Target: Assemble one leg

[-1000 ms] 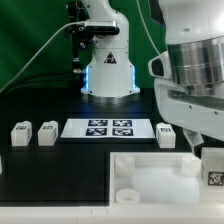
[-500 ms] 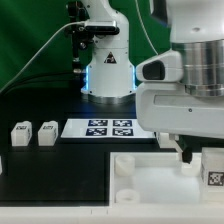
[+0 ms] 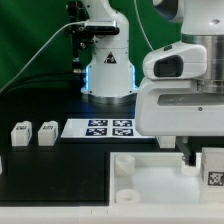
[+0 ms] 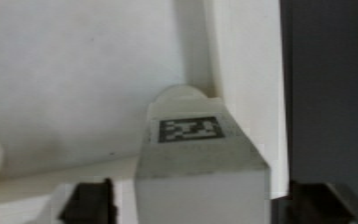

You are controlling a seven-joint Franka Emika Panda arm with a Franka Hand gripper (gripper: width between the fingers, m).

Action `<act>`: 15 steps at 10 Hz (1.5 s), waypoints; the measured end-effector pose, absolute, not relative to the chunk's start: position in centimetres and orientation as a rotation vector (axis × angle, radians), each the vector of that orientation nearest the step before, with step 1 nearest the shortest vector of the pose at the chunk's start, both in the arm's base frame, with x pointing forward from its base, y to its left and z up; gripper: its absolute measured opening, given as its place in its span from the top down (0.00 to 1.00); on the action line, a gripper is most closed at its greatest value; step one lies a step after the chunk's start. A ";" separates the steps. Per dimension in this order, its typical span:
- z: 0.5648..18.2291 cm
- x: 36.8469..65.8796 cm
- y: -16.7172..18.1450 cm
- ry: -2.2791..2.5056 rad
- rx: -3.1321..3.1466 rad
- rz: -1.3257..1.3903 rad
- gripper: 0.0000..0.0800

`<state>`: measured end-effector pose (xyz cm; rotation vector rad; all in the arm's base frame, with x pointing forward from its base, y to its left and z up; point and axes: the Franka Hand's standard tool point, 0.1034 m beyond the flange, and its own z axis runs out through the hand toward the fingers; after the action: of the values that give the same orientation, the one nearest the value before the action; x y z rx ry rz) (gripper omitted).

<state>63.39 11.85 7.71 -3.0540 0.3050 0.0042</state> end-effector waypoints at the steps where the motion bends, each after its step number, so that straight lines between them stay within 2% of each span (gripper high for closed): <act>1: 7.7 63.4 11.9 0.434 -3.037 0.009 0.63; 5: 7.8 63.4 11.6 1.215 -2.795 0.046 0.63; 8: 7.6 63.1 12.0 2.044 -2.219 0.079 0.63; 11: 7.6 63.2 12.0 2.248 -1.992 0.106 0.63; 13: 7.5 63.1 12.0 2.184 -2.061 0.102 0.63; 14: 7.4 63.2 12.0 2.108 -2.133 0.090 0.38; 15: 7.3 63.4 12.0 1.961 -2.248 0.043 0.38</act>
Offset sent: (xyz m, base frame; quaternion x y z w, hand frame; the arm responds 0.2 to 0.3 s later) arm 0.0000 0.0000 0.0000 0.0000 0.0000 0.2667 0.9638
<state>63.37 12.00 7.27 -2.2485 1.9611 0.0433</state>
